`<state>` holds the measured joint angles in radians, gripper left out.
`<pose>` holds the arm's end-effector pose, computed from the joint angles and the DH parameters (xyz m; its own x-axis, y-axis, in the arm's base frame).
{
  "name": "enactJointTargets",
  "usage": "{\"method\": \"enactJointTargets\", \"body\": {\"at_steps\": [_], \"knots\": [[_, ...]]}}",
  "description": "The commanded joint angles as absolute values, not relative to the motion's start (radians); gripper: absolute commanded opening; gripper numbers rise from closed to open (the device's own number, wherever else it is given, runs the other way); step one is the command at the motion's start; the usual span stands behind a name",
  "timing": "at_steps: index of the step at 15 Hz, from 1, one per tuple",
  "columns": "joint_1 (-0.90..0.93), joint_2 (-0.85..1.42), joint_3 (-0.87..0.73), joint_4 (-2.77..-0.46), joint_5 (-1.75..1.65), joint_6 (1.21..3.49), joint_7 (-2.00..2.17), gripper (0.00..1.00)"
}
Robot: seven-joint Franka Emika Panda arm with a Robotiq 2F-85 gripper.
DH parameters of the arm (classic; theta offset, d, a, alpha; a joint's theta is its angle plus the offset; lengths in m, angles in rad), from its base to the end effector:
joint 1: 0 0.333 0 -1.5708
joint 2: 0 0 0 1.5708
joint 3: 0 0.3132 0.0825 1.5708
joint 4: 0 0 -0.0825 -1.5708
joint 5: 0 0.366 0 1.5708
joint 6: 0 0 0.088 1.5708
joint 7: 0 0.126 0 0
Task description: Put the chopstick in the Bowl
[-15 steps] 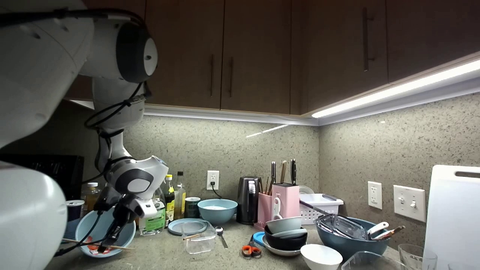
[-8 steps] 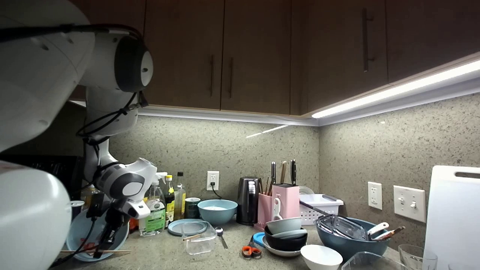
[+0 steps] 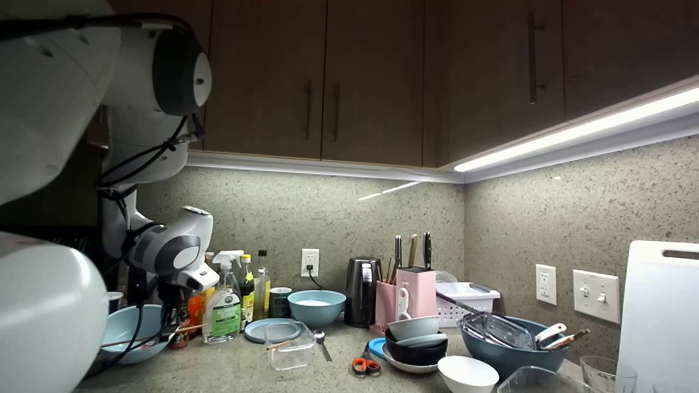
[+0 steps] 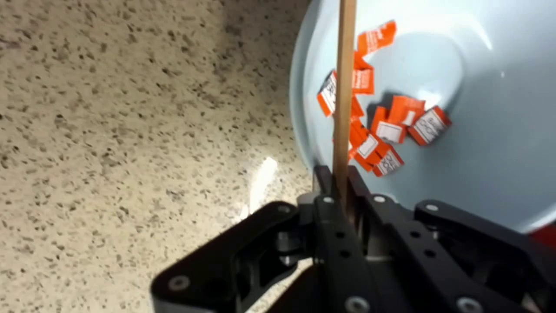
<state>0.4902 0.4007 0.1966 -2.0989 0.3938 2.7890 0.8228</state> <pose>0.4766 0.3676 0.2513 0.8752 -0.4784 -0.0711 -0.4690 -0.8035 -0.3667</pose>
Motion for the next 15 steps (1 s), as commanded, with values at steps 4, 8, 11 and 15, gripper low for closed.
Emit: {"method": "enactJointTargets", "body": {"at_steps": [4, 8, 11, 15], "knots": [[0.599, 0.177, 0.044, -2.312, 0.093, 2.934, 1.125, 0.07], [0.662, 0.033, -0.174, -2.425, -0.136, 2.982, 1.356, 0.07], [0.63, -0.057, -0.309, -2.455, -0.405, 2.97, 1.547, 0.07], [0.59, -0.058, -0.351, -2.419, -0.469, 2.957, 1.598, 0.07]]}}
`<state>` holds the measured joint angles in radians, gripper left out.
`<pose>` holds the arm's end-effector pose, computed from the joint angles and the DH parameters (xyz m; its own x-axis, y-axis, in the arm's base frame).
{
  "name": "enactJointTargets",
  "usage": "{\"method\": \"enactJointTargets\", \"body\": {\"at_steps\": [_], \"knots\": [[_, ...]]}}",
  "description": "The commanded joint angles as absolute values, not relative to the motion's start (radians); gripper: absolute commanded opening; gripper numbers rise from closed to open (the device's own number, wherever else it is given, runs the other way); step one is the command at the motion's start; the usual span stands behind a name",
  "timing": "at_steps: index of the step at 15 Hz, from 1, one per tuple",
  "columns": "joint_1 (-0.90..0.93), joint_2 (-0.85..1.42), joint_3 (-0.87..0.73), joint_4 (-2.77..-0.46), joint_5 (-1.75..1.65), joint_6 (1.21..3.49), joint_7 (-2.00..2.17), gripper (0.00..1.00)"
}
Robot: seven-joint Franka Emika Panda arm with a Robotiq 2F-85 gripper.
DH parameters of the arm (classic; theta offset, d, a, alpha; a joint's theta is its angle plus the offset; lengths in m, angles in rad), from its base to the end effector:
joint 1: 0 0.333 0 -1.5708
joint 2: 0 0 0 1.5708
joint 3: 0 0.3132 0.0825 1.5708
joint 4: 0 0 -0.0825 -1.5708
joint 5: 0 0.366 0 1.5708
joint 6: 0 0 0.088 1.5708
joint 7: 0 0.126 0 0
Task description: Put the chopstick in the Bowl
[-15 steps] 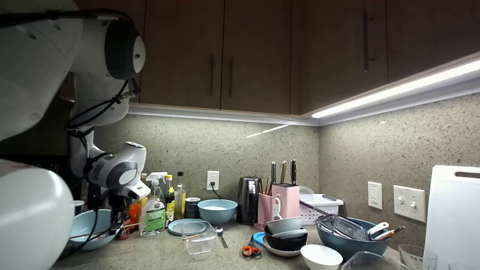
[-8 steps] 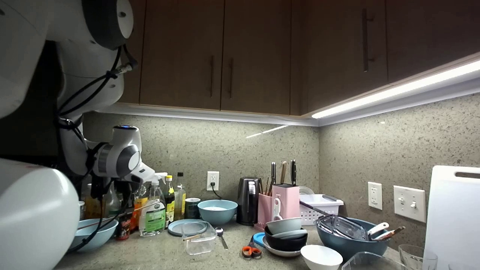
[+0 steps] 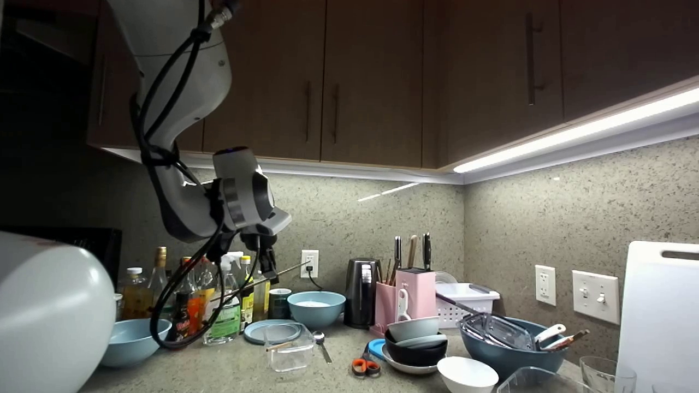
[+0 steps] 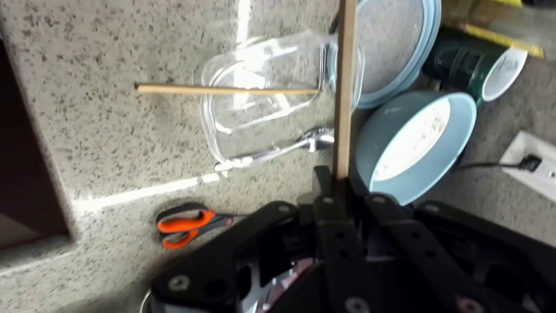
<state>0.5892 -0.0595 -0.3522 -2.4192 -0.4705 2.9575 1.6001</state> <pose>0.4980 0.1490 0.3882 0.5064 -0.8137 0.2853 -0.6440 -0.5769 -0.5024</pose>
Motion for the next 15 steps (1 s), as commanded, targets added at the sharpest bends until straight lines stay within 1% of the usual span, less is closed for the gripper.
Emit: {"method": "enactJointTargets", "body": {"at_steps": [1, 4, 5, 7, 10, 12, 13, 14, 15], "knots": [[0.579, -0.071, -0.361, -2.421, -0.48, 2.956, 1.605, 0.08], [0.586, -0.063, -0.356, -2.42, -0.479, 2.956, 1.603, 0.08], [0.61, -0.052, -0.362, -2.422, -0.403, 2.954, 1.501, 0.07], [0.693, -0.042, -0.391, -2.437, -0.269, 2.92, 1.325, 0.07], [0.758, -0.033, -0.413, -2.388, -0.09, 2.811, 1.09, 0.07], [0.764, 0.001, -0.435, -2.318, 0.0, 2.736, 0.946, 0.07], [0.755, 0.029, -0.445, -2.275, 0.044, 2.71, 0.876, 0.07], [0.553, 0.087, -0.276, -2.215, 0.123, 2.724, 0.832, 0.07], [0.514, 0.119, -0.263, -2.192, 0.067, 2.795, 0.93, 0.07]]}}
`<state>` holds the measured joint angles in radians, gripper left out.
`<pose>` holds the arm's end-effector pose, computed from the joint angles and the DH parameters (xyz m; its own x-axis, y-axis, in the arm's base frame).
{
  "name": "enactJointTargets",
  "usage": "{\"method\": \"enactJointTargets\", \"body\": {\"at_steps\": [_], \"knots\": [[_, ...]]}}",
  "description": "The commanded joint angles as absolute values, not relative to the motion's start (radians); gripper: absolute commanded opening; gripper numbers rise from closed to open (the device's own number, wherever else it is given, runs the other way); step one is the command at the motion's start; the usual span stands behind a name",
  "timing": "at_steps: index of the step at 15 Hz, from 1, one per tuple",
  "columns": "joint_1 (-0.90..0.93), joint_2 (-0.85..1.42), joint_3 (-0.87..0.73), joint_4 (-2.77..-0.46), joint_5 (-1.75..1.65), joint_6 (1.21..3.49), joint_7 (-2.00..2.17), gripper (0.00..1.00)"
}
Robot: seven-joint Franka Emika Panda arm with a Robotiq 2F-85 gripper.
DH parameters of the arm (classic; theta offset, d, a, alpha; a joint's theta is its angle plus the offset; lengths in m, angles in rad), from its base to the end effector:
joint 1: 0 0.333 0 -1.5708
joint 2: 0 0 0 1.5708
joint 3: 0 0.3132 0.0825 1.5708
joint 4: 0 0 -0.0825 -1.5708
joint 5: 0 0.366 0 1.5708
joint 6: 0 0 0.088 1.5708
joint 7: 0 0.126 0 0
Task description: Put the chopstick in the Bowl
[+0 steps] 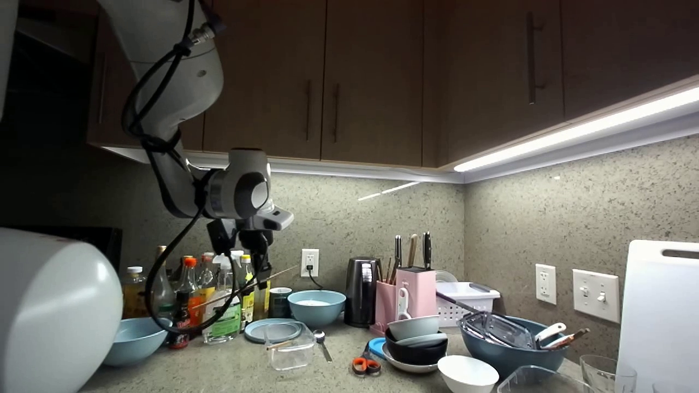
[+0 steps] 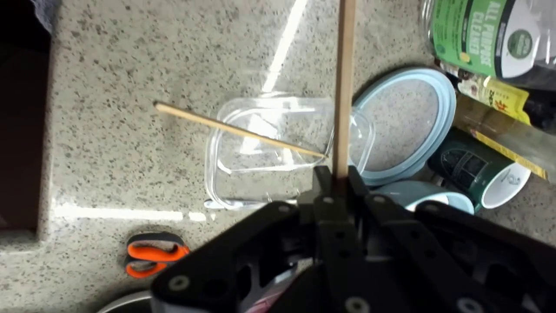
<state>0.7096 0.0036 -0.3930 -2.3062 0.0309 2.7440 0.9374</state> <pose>0.5159 0.1680 0.3832 0.7501 -0.6194 0.2317 -0.5291 -0.7722 -0.3518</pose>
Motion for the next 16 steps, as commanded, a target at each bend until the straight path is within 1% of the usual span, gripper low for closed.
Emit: {"method": "enactJointTargets", "body": {"at_steps": [1, 3, 5, 7, 9, 14, 15, 16], "knots": [[0.474, 0.03, -0.186, -2.267, 0.043, 2.754, 0.925, 0.08], [0.398, 0.087, -0.156, -2.208, 0.024, 2.769, 0.939, 0.08], [0.395, 0.116, -0.16, -2.19, 0.017, 2.779, 0.944, 0.07], [0.317, 0.134, -0.059, -2.136, 0.178, 2.624, 0.757, 0.07], [0.241, 0.201, -0.006, -2.029, 0.252, 2.463, 0.658, 0.07], [0.143, 0.37, 0.024, -1.749, 0.258, 2.045, 0.572, 0.07], [0.136, 0.403, 0.023, -1.7, 0.252, 1.986, 0.574, 0.07], [0.142, 0.43, 0.016, -1.666, 0.235, 1.976, 0.609, 0.07]]}}
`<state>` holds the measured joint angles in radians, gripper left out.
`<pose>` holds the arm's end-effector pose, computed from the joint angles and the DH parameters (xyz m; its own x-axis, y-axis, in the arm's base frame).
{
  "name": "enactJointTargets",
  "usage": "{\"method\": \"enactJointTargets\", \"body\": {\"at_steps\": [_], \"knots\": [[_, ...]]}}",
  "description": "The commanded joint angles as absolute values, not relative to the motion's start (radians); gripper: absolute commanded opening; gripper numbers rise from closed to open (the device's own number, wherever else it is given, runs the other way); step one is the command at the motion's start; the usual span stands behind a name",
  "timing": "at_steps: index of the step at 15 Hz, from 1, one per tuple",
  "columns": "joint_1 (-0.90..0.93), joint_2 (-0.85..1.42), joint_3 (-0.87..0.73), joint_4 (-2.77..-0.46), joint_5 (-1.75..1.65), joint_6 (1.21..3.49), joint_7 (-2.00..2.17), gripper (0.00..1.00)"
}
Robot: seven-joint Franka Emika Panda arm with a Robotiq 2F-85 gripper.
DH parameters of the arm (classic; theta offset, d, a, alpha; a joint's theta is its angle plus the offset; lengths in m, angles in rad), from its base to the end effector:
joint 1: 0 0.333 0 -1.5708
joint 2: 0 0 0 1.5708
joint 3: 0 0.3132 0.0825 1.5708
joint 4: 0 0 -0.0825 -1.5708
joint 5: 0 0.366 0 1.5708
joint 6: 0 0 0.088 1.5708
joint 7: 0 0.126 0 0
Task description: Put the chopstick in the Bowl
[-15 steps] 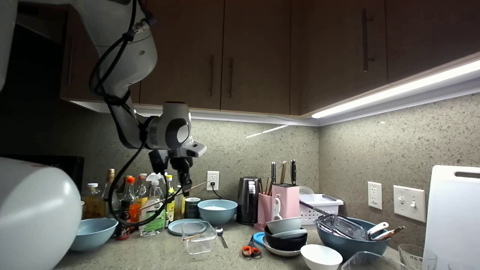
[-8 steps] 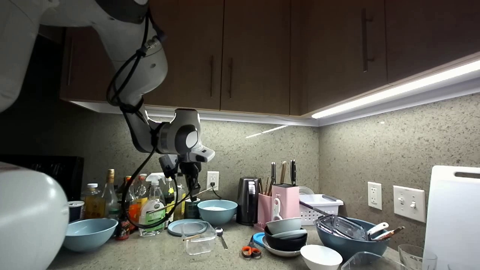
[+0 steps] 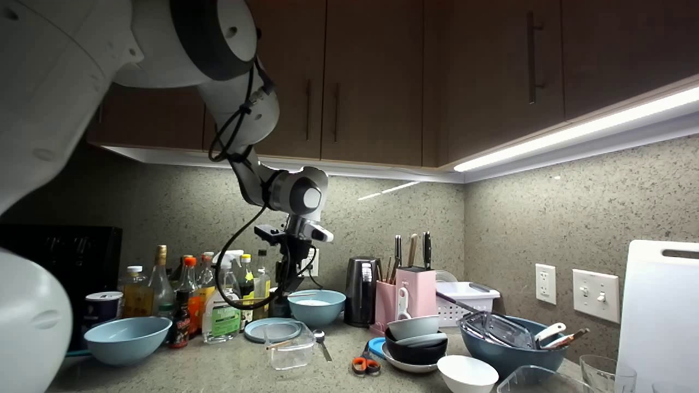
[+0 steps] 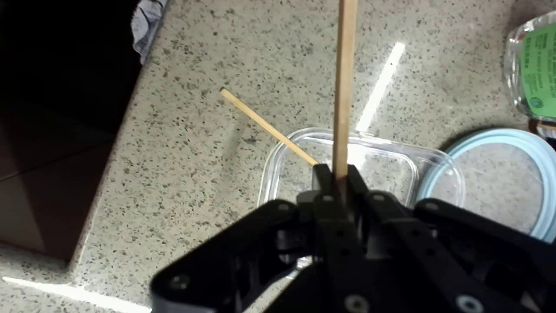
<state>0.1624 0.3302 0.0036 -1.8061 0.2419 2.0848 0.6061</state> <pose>0.6042 0.1172 0.3474 0.8384 -0.5184 -0.1682 -0.5403 -0.8313 -0.1309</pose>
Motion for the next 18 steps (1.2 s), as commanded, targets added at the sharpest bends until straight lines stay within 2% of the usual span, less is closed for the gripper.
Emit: {"method": "enactJointTargets", "body": {"at_steps": [1, 2, 5, 10, 18], "knots": [[0.152, 0.443, 0.01, -1.648, 0.22, 1.985, 0.638, 0.07], [0.146, 0.396, 0.011, -1.717, 0.235, 2.023, 0.61, 0.08], [0.15, 0.448, 0.01, -1.661, 0.231, 2.018, 0.615, 0.08], [0.133, 0.555, 0.048, -1.514, 0.252, 1.696, 0.486, 0.07], [0.128, 0.855, 0.047, -1.114, 0.256, 1.184, 0.458, 0.07]]}}
